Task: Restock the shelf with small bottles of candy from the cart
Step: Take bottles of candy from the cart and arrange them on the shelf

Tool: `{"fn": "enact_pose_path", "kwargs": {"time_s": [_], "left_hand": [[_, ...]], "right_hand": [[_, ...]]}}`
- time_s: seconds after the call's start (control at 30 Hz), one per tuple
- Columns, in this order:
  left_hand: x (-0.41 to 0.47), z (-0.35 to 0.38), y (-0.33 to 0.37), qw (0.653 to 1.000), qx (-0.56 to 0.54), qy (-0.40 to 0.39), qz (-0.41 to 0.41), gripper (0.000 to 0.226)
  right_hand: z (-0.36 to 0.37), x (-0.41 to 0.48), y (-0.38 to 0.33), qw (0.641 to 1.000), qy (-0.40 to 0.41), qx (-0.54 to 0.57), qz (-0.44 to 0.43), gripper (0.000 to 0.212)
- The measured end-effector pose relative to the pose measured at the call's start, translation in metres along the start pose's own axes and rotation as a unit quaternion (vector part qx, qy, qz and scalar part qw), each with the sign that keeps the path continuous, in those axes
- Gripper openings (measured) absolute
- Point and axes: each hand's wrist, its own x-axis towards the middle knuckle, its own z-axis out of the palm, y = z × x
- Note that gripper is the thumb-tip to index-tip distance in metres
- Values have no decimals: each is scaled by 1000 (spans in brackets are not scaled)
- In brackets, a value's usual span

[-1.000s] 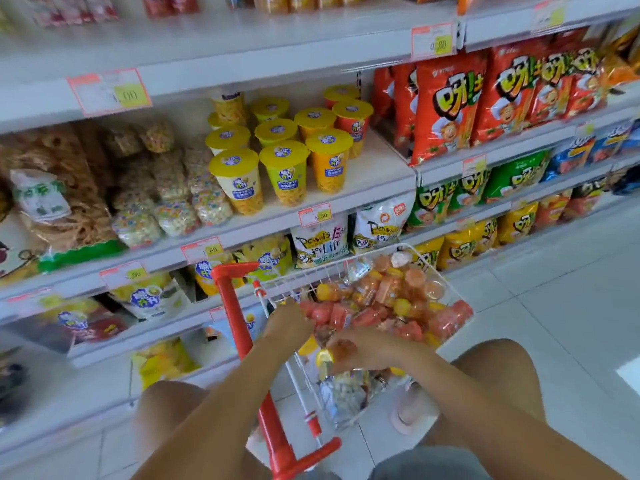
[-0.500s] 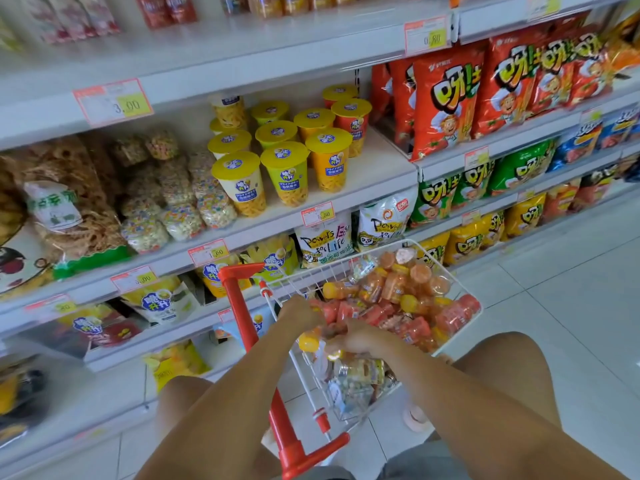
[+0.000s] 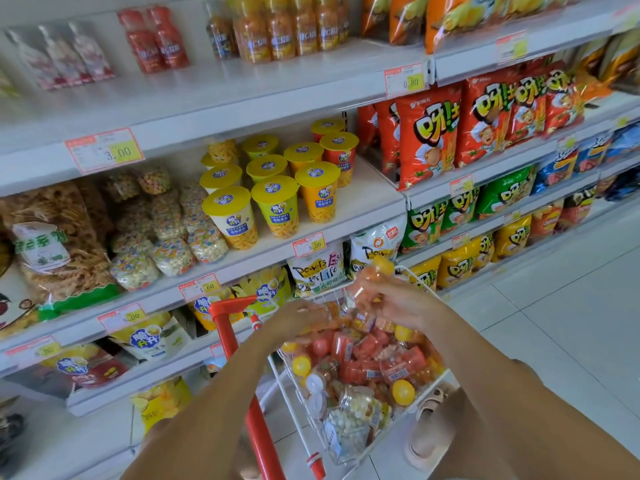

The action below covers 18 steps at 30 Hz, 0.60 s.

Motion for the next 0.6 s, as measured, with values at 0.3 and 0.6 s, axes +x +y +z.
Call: {"fn": "enact_pose_path", "kwargs": {"time_s": [0.3,0.6], "left_hand": [[-69,-86,164,932,-69,182,306,34],[-90,-148,299,868,-56,245,429,43]], "right_hand": [[59,-30,-141,909,96,-294,-279,44],[100,-29,-267,787,171,-378,-458,52]]}}
